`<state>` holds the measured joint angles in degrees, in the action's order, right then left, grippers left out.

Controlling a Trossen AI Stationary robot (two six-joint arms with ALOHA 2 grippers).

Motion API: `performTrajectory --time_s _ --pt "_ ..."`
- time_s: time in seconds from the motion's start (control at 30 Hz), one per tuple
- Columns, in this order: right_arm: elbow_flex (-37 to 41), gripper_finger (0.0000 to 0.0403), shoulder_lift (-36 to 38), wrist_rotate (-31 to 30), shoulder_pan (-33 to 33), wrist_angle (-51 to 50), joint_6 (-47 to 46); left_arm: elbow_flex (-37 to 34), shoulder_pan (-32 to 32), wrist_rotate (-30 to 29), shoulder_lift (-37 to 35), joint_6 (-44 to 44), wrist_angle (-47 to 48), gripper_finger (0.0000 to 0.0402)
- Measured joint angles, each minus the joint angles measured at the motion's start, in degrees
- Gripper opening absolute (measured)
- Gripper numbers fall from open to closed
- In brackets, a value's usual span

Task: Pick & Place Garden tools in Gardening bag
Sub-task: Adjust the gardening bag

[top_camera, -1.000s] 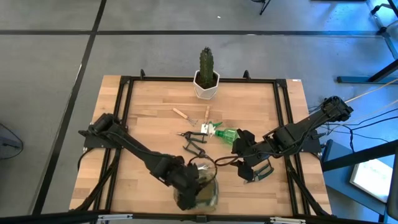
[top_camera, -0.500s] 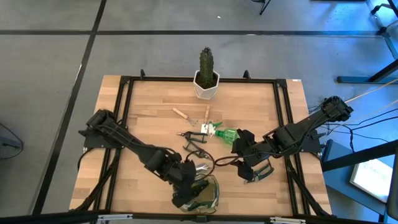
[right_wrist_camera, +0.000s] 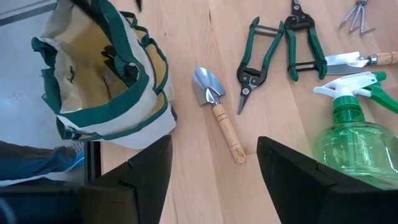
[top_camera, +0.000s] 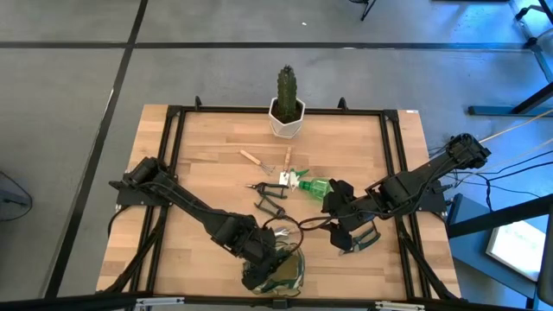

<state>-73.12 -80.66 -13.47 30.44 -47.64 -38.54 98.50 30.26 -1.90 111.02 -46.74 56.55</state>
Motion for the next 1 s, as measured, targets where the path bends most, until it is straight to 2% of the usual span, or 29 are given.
performTrajectory --time_s 0.2,0.33,0.43,0.57,0.63,0.83,1.0 --pt "0.0 0.0238 0.0 0.0 0.0 -0.4 0.0 0.0 0.6 0.3 2.6 -0.4 -1.5 0.0249" --pt "0.0 0.0238 0.0 0.0 0.0 -0.5 0.0 0.0 0.5 -0.2 4.6 -1.9 3.0 0.0224" --pt "0.0 0.0238 0.0 0.0 0.0 -0.6 0.0 0.0 0.5 -0.1 5.6 -2.8 4.3 0.0171" --pt "0.0 0.0238 0.0 0.1 0.0 -1.1 0.0 0.0 0.5 -0.3 5.3 -3.3 4.8 0.0051" --pt "0.0 0.0238 0.0 0.2 0.0 -1.2 0.0 0.0 0.5 -0.7 4.6 -3.0 5.1 0.0017" --pt "0.0 0.0238 0.0 0.2 0.0 -1.2 0.0 0.0 -0.3 -2.6 1.2 -0.5 10.6 0.0004" --pt "0.0 0.0238 0.0 0.2 -0.1 -0.5 0.0 0.0 -2.1 -3.4 -1.7 6.8 17.6 0.0003"
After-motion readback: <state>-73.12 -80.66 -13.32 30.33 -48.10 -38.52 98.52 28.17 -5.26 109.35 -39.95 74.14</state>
